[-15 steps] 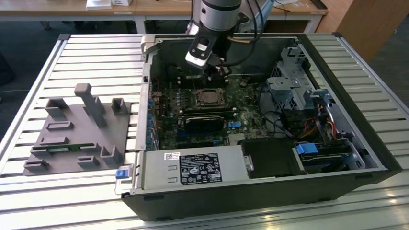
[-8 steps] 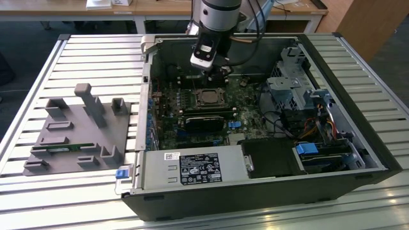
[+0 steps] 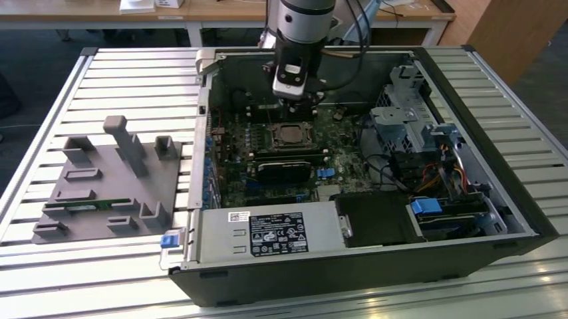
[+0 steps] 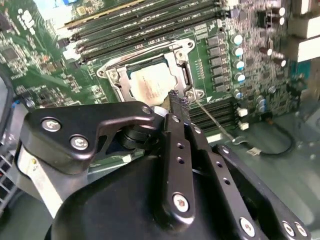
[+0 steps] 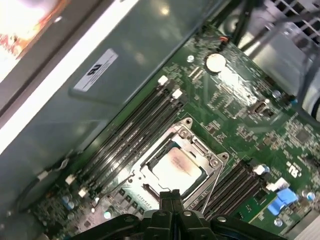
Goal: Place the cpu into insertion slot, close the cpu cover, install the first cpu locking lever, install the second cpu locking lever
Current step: 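Install the first cpu locking lever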
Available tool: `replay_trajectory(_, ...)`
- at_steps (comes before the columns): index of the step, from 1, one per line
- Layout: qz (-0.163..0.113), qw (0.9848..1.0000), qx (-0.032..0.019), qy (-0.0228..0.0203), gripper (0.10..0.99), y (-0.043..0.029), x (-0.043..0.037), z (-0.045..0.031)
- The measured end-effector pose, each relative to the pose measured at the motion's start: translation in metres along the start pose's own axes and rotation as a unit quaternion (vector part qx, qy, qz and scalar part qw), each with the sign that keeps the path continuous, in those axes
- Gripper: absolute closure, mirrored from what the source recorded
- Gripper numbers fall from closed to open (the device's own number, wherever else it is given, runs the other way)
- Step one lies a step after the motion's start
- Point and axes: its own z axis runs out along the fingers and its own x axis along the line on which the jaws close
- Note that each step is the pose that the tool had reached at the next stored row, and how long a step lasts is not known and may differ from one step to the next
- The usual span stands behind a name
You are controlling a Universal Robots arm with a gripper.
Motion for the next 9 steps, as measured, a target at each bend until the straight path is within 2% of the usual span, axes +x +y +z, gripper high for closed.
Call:
replay_trajectory(3, -0.024, 0.9997, 0.0015, -0.0002, 0.980, 0.0000, 0.0000, 0.0001)
replay_trajectory(4, -0.026, 0.9997, -0.0001, -0.0014, 0.980, 0.0000, 0.0000, 0.0001)
replay_trajectory(7, -0.028, 0.9995, -0.0127, -0.0075, 0.980, 0.0000, 0.0000, 0.0005)
replay_trajectory(9, -0.036, 0.9992, -0.0150, -0.0088, 0.980, 0.0000, 0.0000, 0.0007)
